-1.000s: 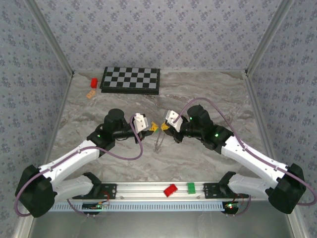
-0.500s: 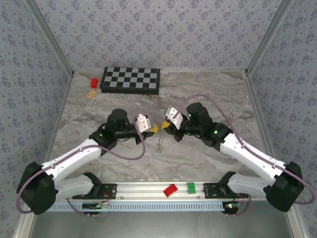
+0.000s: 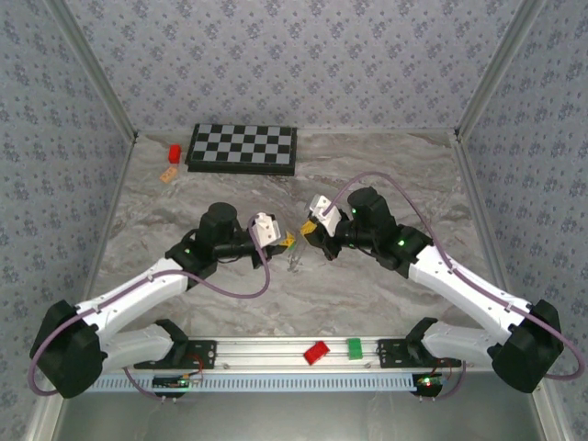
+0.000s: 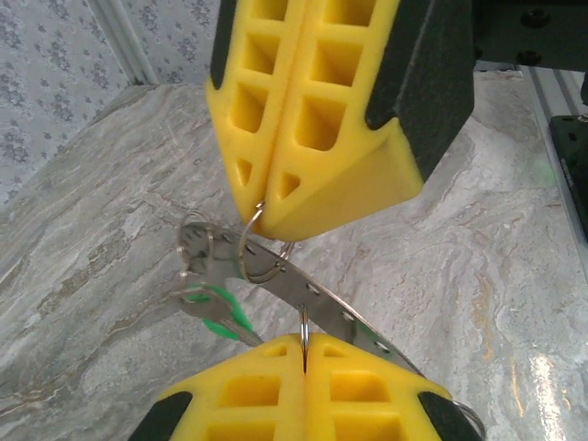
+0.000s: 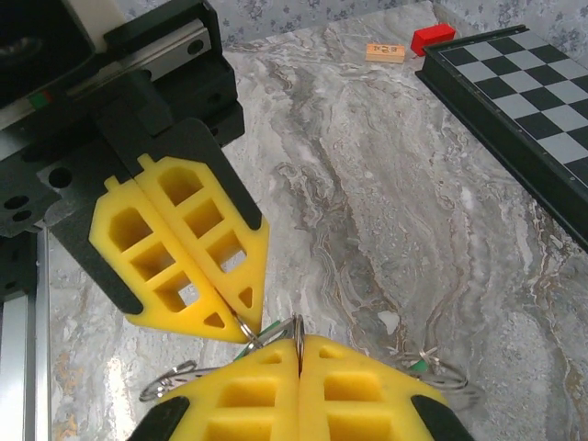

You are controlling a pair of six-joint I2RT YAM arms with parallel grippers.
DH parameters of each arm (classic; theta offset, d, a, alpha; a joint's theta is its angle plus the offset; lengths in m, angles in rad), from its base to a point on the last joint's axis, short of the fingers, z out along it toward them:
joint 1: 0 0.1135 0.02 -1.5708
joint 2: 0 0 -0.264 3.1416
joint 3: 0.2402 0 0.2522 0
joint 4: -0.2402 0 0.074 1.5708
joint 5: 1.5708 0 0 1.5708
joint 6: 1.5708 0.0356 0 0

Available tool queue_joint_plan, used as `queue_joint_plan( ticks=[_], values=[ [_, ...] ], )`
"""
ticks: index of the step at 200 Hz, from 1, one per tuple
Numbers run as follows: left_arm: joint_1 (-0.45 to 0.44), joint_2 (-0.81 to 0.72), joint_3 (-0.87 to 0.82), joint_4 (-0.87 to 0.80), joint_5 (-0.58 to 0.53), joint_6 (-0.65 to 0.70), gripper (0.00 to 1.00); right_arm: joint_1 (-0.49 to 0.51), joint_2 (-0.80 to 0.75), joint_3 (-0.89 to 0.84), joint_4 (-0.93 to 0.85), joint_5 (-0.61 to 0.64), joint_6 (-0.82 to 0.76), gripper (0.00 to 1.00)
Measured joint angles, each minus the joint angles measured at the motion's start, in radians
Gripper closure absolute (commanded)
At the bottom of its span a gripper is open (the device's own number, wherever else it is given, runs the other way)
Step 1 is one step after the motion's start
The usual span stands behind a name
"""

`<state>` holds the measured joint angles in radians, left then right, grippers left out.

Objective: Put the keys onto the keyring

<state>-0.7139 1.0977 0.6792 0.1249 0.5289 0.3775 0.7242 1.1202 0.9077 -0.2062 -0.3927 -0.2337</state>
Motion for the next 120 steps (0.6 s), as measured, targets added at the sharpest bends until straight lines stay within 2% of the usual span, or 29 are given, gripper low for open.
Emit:
queue_joint_plan(
  ticks=[41,120],
  values=[
    [0.000,-0.048,-0.018,0.039,-0.022,-0.004,1.00,0.015,0.000,-0.002,0.000,0.000,-0.032,1.00],
    [0.000,-0.049,-0.021,0.047,-0.024,-0.004,1.00,0.036,0.000,-0.004,0.001,0.015,-0.066,1.00]
  ],
)
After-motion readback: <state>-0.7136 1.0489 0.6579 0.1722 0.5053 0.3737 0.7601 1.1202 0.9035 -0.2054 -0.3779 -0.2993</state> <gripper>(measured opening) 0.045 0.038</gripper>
